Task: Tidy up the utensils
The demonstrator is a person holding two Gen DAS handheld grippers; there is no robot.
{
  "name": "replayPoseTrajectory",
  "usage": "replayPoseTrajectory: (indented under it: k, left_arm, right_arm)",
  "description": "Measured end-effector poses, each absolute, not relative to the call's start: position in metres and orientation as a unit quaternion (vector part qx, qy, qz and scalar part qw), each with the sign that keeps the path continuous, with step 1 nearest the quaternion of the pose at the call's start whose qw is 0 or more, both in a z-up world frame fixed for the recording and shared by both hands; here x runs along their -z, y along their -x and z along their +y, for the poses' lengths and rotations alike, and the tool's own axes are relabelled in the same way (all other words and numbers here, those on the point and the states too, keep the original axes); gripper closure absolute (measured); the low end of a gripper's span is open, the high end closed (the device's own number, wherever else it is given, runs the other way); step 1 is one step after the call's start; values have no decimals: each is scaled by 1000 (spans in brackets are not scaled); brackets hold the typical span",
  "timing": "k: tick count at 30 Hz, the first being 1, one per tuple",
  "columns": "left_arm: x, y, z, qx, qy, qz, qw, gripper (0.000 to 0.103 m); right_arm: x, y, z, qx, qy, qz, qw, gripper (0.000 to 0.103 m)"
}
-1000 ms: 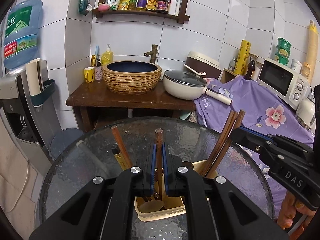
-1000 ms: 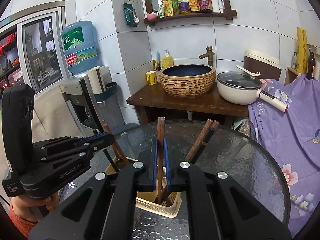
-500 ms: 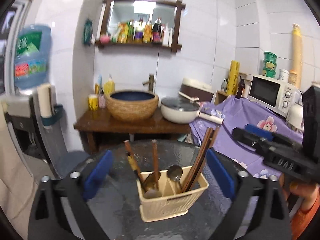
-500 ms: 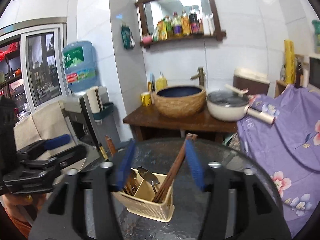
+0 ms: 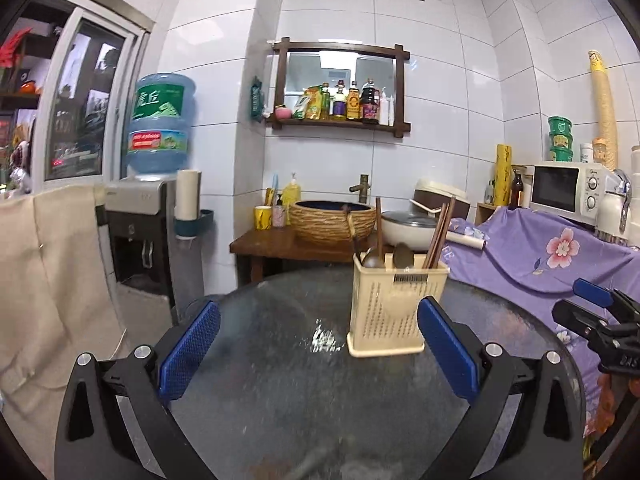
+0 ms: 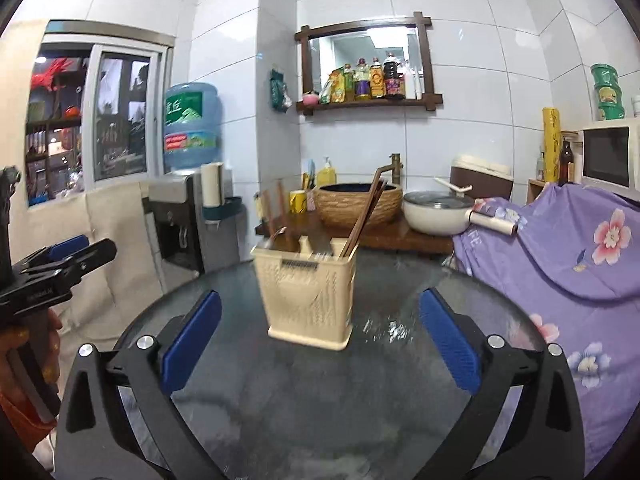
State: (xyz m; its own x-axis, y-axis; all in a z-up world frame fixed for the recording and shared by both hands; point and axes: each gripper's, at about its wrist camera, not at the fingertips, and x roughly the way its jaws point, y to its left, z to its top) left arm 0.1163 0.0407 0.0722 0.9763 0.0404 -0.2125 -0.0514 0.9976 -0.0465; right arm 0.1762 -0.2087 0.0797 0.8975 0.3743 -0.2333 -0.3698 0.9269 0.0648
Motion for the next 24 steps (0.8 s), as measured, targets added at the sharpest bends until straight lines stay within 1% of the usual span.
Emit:
replayPoseTrajectory:
  k: [5, 8, 12, 18, 24]
  left_arm:
    - [-45, -65, 36, -17, 51, 90, 995, 6]
    - [-34, -40, 28, -33, 32, 93, 995, 6]
    - [-27, -14, 26, -32, 38, 88, 995, 6]
    - [-21, 9, 22, -37, 24, 90, 995, 6]
    - [-11, 17, 16, -40, 14, 101, 994, 6]
  right_arm:
    - [-48, -114, -202, -195, -2, 108, 975, 5]
    - [-42, -80, -201, -184, 7, 85, 979, 6]
    - [-38, -39, -202, -181, 11, 59, 982, 6]
    - [-31, -6, -205, -165, 13, 56, 985, 5]
    - [-22, 3, -218, -150, -4, 66, 987, 5]
